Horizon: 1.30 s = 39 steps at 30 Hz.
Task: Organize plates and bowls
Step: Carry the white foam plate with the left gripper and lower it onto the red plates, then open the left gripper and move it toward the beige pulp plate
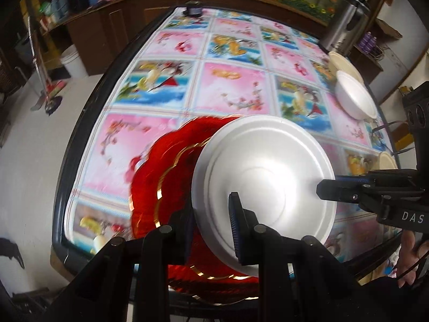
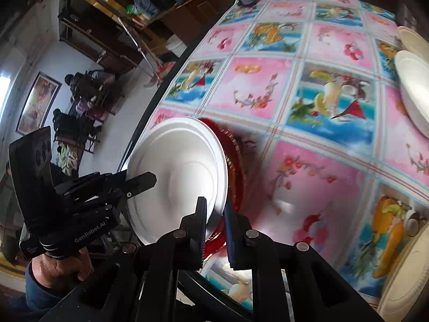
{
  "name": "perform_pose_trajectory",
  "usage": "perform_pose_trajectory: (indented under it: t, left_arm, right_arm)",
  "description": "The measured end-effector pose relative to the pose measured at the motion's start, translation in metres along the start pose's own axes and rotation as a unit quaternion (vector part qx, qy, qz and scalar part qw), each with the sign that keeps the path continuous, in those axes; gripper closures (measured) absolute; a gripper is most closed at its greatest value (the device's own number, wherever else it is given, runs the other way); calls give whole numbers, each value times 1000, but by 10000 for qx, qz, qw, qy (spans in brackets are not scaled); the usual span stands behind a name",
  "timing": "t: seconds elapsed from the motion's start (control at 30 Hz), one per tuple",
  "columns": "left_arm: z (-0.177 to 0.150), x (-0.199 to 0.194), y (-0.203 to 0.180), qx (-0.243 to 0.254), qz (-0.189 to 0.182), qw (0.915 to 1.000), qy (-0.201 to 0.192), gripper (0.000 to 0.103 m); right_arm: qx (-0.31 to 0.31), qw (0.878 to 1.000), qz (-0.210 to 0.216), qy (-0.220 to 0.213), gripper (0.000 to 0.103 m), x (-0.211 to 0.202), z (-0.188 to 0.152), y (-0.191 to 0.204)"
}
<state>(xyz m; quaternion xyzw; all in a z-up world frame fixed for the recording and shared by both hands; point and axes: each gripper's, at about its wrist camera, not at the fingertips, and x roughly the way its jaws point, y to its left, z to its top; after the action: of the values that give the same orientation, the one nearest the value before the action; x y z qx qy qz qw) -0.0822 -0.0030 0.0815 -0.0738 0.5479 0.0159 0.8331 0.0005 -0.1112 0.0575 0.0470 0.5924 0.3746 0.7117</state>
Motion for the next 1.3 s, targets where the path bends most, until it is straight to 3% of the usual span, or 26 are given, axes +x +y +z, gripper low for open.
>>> perform_pose_trajectory:
  t: [0.33, 0.67, 0.77, 1.0, 1.3]
  left_arm:
    - [-16, 28, 24, -57, 34, 9994, 350, 81]
    - [-12, 37, 28, -12, 9, 9993, 380, 80]
    - [-10, 37, 29, -37, -15, 9993, 368, 78]
    - [-5, 26, 28, -54, 29, 9998, 194, 63]
    - [11, 0, 7, 73, -79, 9998, -136, 63]
  right_arm:
    - [101, 9993, -36, 366, 89, 44, -1, 6]
    - [138, 9994, -123, 305, 88, 53, 2, 8]
    - [80, 9995, -143, 267, 88, 52, 2, 11]
    - [136, 9997, -129, 174, 85, 41, -1, 8]
    - [189, 9995, -105, -250, 85, 5, -4, -3]
